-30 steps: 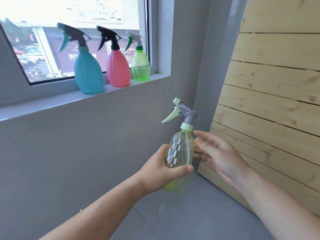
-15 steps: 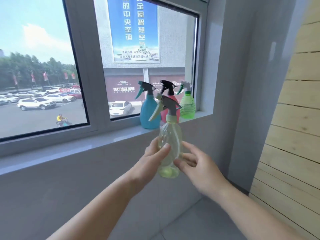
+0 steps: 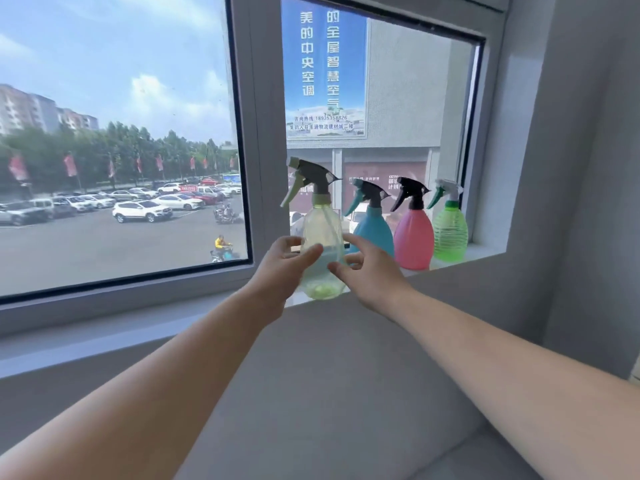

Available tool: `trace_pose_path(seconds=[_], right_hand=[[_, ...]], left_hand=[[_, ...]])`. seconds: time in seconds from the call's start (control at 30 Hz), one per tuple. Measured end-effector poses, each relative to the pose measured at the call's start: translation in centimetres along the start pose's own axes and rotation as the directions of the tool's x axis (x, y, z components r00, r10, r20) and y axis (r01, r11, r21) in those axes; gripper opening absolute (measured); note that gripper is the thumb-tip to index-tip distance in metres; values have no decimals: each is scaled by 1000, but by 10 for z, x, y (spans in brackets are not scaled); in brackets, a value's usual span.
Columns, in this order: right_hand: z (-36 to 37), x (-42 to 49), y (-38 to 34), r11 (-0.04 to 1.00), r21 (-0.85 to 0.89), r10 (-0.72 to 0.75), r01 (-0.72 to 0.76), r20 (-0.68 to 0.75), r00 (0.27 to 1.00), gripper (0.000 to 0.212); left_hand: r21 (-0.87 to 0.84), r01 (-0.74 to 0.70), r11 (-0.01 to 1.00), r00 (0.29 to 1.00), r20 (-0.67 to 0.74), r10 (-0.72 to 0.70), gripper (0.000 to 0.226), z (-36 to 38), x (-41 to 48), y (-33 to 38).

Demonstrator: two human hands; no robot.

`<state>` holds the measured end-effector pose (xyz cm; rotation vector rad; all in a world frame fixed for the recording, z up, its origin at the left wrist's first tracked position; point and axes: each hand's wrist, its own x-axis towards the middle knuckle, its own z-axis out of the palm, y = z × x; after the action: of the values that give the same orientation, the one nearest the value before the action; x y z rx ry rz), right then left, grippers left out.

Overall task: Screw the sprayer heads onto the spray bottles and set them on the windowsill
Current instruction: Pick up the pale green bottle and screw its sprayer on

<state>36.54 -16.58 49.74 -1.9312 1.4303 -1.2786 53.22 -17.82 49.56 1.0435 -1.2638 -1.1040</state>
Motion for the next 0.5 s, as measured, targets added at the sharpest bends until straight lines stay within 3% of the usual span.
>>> trace_pose_path(seconds=[0.5], right_hand=[[33, 36, 22, 999, 28, 43, -41, -57, 997, 60]], left_hand=[[211, -55, 976, 992, -97, 77, 55, -10, 43, -21]])
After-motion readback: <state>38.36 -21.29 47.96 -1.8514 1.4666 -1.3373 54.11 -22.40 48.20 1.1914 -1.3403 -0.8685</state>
